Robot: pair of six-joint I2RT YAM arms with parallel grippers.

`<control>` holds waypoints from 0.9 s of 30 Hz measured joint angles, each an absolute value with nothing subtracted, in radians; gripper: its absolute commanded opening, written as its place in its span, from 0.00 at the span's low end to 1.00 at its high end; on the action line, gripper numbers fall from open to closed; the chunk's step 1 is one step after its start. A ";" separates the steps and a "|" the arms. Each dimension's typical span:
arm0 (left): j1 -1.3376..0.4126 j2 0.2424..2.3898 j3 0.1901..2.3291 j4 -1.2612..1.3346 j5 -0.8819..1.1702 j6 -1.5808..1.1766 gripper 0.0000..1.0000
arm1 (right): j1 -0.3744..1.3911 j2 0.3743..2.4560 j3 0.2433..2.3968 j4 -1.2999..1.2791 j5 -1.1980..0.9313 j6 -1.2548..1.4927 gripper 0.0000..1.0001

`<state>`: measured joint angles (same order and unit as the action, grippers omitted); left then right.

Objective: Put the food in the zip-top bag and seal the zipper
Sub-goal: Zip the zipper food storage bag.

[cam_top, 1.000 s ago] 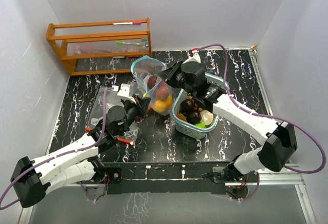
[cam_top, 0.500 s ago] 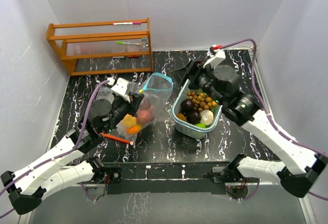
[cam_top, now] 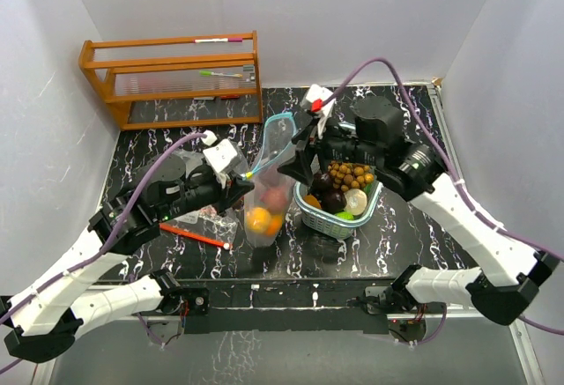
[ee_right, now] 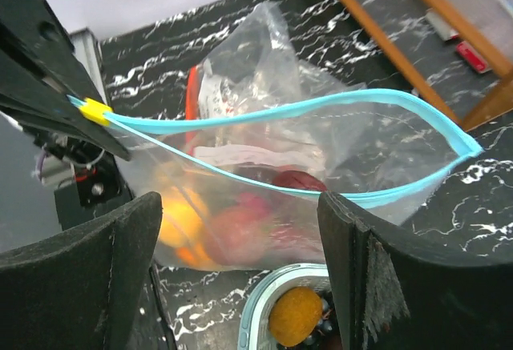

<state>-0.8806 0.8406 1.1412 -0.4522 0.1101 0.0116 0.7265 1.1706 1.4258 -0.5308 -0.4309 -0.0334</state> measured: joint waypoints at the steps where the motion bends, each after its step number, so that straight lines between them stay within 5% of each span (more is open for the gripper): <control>1: -0.881 0.843 1.154 -0.479 0.126 0.017 0.00 | 0.727 1.192 1.433 -0.547 -0.450 -0.059 0.81; 9: -0.881 0.882 1.240 -0.646 0.159 0.053 0.00 | 0.727 1.263 1.573 -0.607 -0.532 -0.177 0.77; 27: -0.881 0.894 1.259 -0.777 0.271 0.060 0.00 | 0.726 1.417 1.490 -0.438 -0.465 -0.135 0.74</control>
